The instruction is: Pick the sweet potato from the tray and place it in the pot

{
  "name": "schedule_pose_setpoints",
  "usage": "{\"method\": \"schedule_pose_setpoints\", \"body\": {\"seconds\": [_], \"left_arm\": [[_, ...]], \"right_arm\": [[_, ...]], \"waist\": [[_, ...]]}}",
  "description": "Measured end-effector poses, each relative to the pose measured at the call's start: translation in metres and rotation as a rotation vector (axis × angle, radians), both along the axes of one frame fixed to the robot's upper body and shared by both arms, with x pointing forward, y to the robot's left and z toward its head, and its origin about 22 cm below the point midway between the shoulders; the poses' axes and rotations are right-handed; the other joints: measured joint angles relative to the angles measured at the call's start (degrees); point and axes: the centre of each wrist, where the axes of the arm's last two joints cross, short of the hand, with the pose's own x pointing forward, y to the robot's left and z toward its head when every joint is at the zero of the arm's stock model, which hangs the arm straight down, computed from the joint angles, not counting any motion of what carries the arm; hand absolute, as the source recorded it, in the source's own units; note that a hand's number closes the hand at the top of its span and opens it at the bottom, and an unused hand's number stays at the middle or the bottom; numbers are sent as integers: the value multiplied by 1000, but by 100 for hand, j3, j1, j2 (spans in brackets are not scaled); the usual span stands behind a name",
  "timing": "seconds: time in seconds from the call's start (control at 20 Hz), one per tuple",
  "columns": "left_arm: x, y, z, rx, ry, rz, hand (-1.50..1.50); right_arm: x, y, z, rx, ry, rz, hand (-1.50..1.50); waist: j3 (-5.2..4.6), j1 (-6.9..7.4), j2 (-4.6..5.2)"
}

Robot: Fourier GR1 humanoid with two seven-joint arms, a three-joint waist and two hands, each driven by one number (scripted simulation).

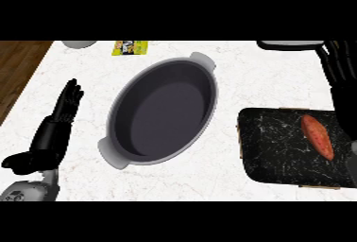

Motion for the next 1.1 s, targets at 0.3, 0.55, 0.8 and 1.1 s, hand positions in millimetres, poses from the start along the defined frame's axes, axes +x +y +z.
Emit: {"method": "schedule_pose_setpoints", "body": {"seconds": [0.3,0.55,0.8,1.1], "left_arm": [[-13,37,-9,84,139,160,0],[-28,55,-25,106,281,242,0],[-32,63,-22,122,350,264,0],[-31,62,-24,129,371,262,0]], "right_arm": [[-16,-82,-47,-57,376,-183,150],[-48,-153,-58,-492,347,-429,-150],[-85,-207,-88,-569,270,-475,-150],[-80,-228,-62,-666,361,-389,-150]], "waist": [[-46,-83,230],[-57,-157,268],[-63,-97,232],[-79,-21,223]]}}
